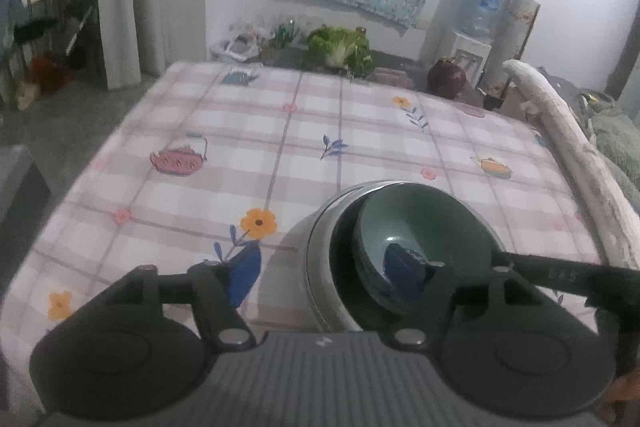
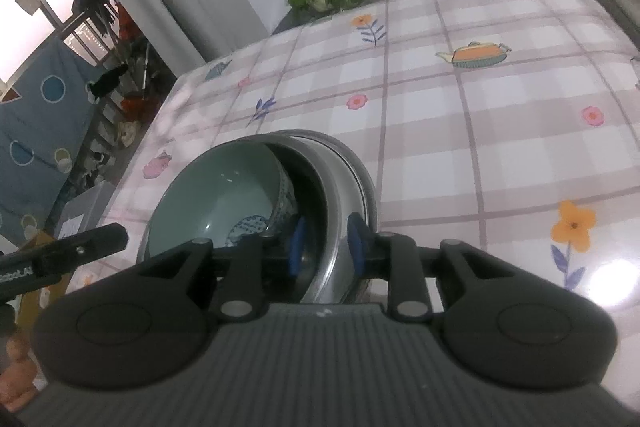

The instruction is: Organize plates and bowls

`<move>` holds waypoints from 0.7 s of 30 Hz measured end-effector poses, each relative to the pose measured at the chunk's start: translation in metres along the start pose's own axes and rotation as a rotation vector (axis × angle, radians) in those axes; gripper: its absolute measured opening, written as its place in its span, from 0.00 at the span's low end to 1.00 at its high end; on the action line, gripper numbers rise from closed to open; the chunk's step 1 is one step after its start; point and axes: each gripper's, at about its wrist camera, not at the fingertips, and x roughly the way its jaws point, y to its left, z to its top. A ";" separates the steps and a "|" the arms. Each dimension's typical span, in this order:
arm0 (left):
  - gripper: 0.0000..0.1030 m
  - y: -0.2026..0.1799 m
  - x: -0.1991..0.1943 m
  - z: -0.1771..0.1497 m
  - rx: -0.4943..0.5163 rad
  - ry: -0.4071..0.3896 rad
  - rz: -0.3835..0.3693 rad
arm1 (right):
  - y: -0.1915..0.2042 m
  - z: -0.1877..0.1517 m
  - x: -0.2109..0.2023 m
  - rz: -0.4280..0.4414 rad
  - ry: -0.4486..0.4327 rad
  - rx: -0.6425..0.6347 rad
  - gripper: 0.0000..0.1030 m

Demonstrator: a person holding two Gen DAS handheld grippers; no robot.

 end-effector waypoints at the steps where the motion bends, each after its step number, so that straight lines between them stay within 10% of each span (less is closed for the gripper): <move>1: 0.74 -0.003 -0.005 -0.001 0.019 -0.013 0.010 | 0.001 -0.001 -0.004 -0.006 -0.010 -0.005 0.35; 5: 0.85 -0.013 -0.025 -0.008 0.075 -0.054 0.012 | 0.003 -0.006 -0.029 -0.043 -0.080 -0.038 0.78; 21: 1.00 -0.043 -0.075 -0.042 0.178 -0.144 -0.009 | 0.014 -0.071 -0.120 -0.133 -0.213 -0.145 0.99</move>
